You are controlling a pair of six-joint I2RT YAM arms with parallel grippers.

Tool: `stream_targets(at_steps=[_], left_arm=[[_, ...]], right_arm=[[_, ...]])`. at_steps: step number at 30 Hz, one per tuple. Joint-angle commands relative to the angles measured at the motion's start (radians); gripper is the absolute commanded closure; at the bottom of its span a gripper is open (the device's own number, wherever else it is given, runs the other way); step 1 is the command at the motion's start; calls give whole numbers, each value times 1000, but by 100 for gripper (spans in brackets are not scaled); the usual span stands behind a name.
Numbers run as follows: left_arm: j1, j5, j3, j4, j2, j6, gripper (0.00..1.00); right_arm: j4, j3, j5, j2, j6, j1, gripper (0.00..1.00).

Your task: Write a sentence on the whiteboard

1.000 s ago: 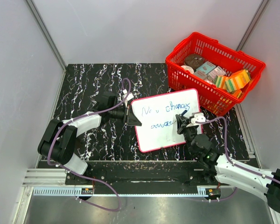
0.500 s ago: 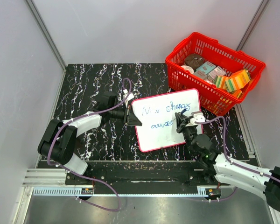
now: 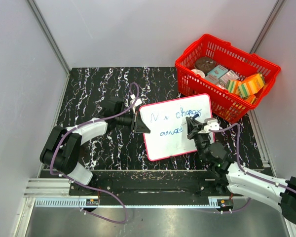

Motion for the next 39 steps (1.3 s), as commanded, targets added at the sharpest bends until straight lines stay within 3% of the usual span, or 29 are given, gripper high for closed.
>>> stream_targets(at_steps=[1,8,25,39], left_arm=[[-15,-185,4,-49,-4,153,100],[-13,-189,2,-49,-5,153,100],[-15,-191,1,-51,-4,154,100],[-16,-194,1,-54,-7,154,100]], right_arm=[[-52,29,11,-113,-5,0,100],[-130,10,36,-174,-14,0,100],[-61,7,44,-32,10,0,100],[-83,-8,152,-59,-19,-3,100]])
